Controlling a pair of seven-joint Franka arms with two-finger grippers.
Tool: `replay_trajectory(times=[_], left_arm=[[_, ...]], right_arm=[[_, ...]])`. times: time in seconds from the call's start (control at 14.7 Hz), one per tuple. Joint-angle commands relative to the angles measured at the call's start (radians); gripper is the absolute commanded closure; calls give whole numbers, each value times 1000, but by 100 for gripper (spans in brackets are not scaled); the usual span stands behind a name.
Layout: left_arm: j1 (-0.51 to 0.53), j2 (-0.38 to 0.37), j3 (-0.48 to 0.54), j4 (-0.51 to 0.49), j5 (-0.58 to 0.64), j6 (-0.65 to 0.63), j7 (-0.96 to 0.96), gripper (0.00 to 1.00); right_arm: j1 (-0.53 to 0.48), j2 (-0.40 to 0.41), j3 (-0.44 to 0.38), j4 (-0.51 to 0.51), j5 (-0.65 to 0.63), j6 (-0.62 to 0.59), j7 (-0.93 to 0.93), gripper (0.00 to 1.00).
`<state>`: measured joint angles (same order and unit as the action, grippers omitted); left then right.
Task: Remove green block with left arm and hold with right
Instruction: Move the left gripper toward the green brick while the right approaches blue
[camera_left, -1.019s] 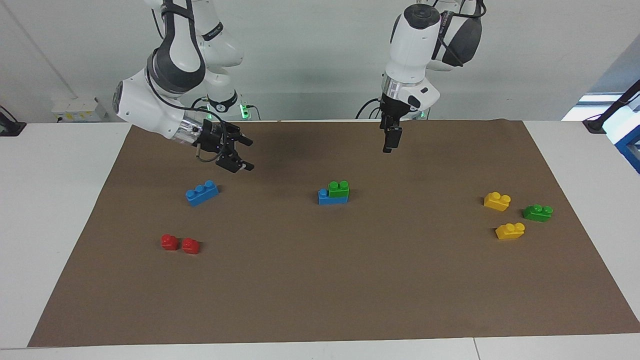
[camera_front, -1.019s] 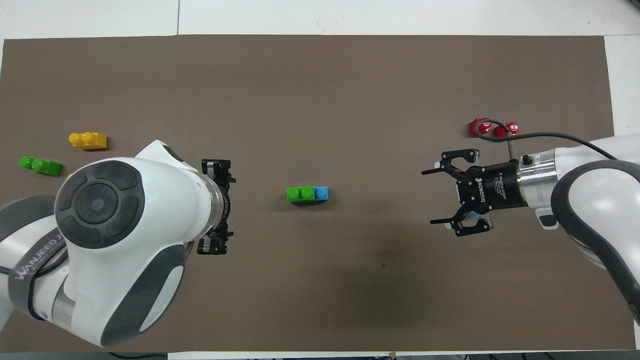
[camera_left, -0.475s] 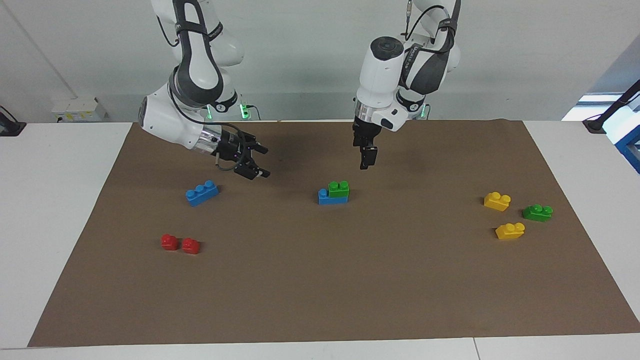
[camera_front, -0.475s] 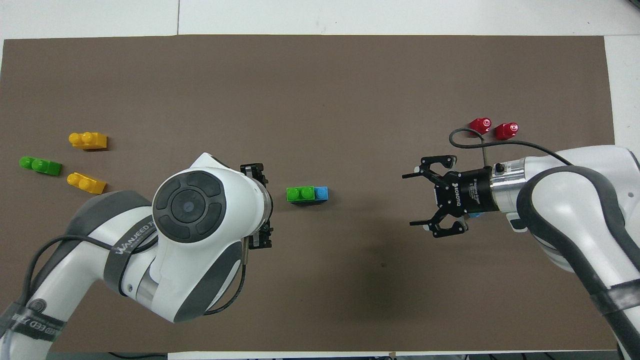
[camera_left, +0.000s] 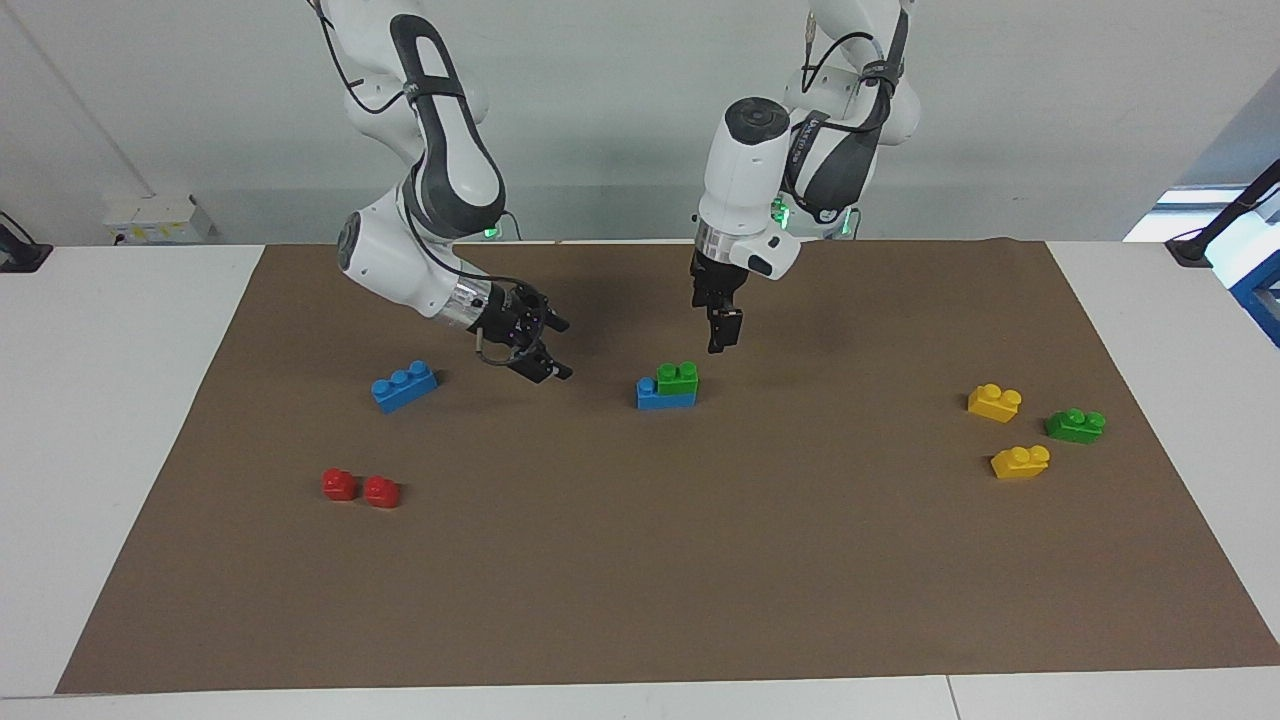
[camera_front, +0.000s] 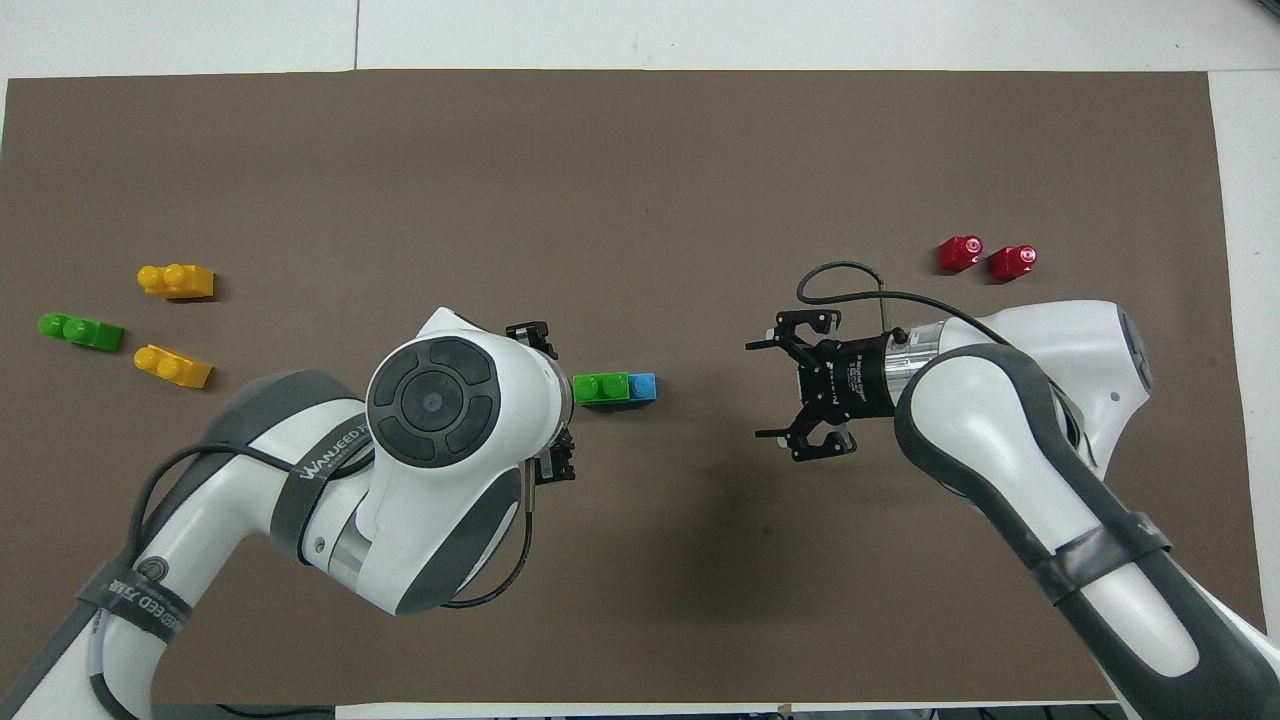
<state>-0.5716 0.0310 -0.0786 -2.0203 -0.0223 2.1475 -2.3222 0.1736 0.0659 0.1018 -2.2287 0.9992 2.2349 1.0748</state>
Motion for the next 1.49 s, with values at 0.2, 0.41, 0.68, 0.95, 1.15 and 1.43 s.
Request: replay_trajectory(times=[0.2,0.41,0.68,0.95,1.15,1.43], left_arm=[[-39,78,14,17,47,64,-126,0],[-39,101,16,34,62,77,-134,0],[-37,122,16,37,73,91,-134,0],[-37,142,16,38,81,110,-135,0],[-37,158,16,41,82,130,-137,0],[-37,179,16,43,84,143,-143,0]], right_arm=[[75,101,1,53,36,121,16,0],[101,130,1,58,50,167,14,0],[153,189,3,90,79,233,13,0],[184,202,3,95,104,270,13,0],[222,238,3,116,105,323,16,0],[245,250,3,129,137,350,17,0]])
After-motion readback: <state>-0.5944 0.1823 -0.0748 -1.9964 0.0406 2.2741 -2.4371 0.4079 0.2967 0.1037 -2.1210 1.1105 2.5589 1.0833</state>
